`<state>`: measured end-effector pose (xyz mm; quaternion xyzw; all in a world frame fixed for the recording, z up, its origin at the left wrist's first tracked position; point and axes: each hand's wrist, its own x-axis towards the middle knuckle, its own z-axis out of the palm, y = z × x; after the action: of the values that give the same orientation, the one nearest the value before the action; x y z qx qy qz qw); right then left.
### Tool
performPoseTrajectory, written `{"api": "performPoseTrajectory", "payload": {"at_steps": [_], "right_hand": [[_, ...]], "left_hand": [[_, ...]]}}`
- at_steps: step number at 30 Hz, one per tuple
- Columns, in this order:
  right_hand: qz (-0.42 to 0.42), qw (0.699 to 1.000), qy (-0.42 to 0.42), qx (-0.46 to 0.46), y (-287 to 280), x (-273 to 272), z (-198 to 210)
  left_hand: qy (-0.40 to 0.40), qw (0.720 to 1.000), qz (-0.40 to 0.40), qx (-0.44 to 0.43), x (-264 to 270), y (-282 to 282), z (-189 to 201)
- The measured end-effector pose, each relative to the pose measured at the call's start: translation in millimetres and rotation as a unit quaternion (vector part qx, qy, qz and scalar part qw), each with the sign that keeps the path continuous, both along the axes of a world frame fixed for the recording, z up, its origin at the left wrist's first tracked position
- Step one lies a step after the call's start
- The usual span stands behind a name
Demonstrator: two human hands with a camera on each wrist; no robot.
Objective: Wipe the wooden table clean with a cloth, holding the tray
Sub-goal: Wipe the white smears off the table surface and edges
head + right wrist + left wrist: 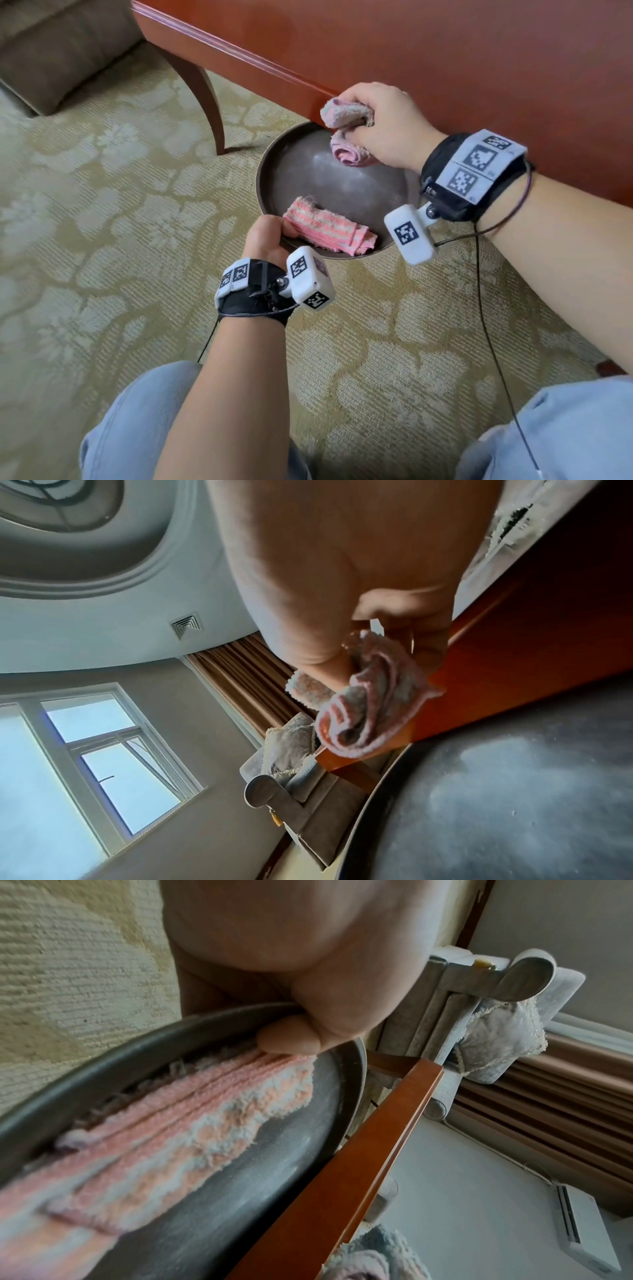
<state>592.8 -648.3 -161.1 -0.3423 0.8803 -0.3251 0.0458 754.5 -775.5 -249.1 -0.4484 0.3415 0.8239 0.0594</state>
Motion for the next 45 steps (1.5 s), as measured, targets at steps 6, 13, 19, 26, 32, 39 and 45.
{"api": "performPoseTrajectory", "payload": {"at_steps": [6, 13, 19, 26, 32, 39, 45], "right_hand": [[-0.033, 0.982, -0.167, -0.079, -18.5, 8.6, 5.2], [-0.072, 0.826, -0.522, -0.201, -50.8, 37.4, 45.2], [-0.094, 0.689, -0.689, -0.206, -66.2, 57.5, 106.8], [-0.068, 0.692, -0.700, -0.165, -91.2, 77.2, 226.1], [-0.061, 0.747, -0.652, -0.111, -129.0, 89.9, 352.4], [-0.020, 0.823, -0.561, -0.092, -192.7, 98.2, 485.5], [-0.015, 0.865, -0.488, -0.111, -246.9, 103.8, 547.4]], "left_hand": [[-0.056, 0.998, 0.006, -0.019, 28.8, -14.6, 38.0], [-0.133, 0.991, 0.026, -0.012, 68.5, -53.2, 84.9], [-0.129, 0.988, 0.075, 0.024, 97.2, -67.1, 145.3], [-0.142, 0.984, 0.095, 0.042, 115.8, -75.3, 275.5], [-0.150, 0.984, 0.094, 0.023, 121.7, -102.0, 410.3], [-0.121, 0.989, 0.089, 0.003, 133.0, -171.4, 536.9], [-0.089, 0.991, 0.097, -0.015, 138.7, -236.6, 593.6]]}}
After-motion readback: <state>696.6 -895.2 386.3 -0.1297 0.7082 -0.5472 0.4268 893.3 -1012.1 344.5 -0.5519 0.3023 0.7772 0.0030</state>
